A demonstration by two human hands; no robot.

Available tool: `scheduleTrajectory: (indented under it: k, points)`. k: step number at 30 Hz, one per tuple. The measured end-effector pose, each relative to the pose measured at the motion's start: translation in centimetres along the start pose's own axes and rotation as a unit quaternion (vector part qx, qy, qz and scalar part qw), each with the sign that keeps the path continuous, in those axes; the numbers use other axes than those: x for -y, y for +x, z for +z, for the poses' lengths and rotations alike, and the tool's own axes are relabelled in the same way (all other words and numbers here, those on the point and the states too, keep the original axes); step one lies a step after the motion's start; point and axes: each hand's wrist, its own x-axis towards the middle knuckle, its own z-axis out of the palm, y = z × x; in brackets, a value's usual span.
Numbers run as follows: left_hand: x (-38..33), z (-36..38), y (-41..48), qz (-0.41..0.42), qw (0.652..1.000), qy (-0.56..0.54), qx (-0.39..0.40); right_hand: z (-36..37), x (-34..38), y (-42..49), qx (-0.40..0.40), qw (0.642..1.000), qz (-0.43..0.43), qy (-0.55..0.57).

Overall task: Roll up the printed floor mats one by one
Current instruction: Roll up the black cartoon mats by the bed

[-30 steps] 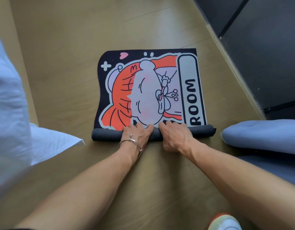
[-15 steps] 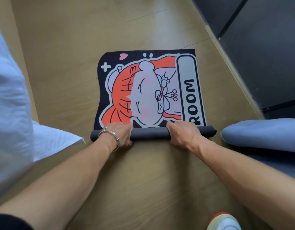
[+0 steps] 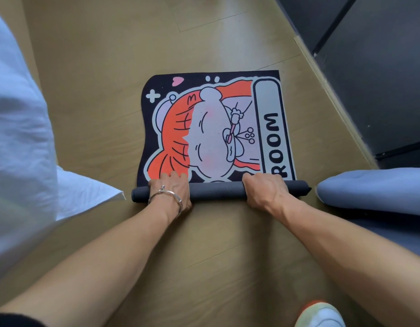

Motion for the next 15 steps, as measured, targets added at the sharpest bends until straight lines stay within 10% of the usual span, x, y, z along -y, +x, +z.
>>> scheduleTrajectory:
  k: [6, 15]
  points:
    - [-2.3, 0.5, -0.1, 0.172, 0.982, 0.032, -0.068, 0.2, 0.1, 0.0, -0.016, 1.0, -0.008, -0.018]
    - [-4.5, 0.2, -0.5, 0.095, 0.993, 0.015, -0.063, 1.7, 1.5, -0.8, -0.084, 0.991, -0.085, -0.052]
